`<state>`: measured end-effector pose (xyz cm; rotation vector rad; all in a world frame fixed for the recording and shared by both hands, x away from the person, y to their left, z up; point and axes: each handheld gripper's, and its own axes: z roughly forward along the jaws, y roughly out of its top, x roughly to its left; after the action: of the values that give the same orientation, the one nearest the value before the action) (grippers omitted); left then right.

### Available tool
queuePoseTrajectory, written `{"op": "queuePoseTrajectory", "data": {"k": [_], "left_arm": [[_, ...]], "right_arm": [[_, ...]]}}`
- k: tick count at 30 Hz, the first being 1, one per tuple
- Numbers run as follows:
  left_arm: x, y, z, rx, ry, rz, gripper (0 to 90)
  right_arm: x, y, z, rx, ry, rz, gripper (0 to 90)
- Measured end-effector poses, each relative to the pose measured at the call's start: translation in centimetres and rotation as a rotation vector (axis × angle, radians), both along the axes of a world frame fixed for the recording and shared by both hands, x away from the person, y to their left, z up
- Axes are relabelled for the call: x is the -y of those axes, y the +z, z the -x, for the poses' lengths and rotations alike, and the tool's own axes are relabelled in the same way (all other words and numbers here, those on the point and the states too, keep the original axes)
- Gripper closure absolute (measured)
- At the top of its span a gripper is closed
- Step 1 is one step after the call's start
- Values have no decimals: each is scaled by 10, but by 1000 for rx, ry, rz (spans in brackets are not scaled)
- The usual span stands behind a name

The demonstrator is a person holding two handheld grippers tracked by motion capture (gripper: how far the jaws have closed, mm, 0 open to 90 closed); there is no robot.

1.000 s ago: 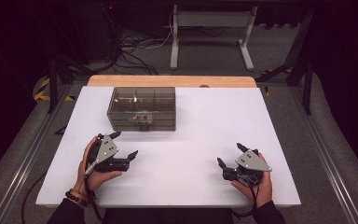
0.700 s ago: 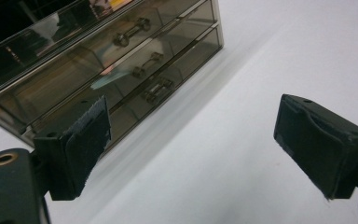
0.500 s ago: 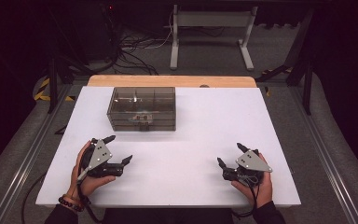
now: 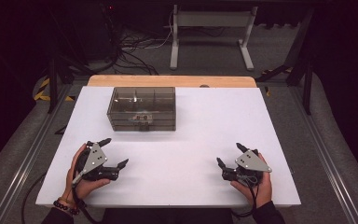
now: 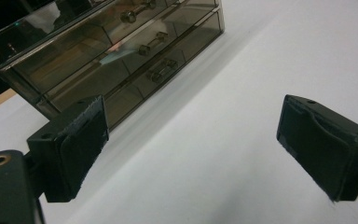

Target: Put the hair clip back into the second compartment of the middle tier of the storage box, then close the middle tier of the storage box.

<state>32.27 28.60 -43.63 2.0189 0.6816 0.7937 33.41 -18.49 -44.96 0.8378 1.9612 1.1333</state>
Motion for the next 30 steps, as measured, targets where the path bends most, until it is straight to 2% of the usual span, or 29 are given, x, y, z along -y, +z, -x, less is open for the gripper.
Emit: {"op": "queuePoseTrajectory", "data": {"k": [2, 8, 14, 17, 19, 24, 30], "left_arm": [[-3, 0, 2, 7, 8, 4, 102], [-13, -4, 7, -5, 19, 33, 102], [-19, -11, 9, -20, 36, 26, 101], [-21, -12, 11, -22, 36, 38, 99], [-22, -14, 12, -25, 39, 46, 96], [-22, -18, 12, -29, 41, 15, 101], [-20, -18, 13, -28, 36, 25, 101]], "right_arm": [[0, 1, 1, 5, 0, 0, 156], [0, 2, 3, 9, 5, 2, 156], [-2, 1, 4, 9, 7, -1, 156], [-2, 0, 5, 2, 13, 9, 155], [-2, 0, 5, 1, 13, -2, 155], [-3, -1, 5, -5, 19, -4, 155], [-4, -2, 5, -10, 22, -4, 155]]}}
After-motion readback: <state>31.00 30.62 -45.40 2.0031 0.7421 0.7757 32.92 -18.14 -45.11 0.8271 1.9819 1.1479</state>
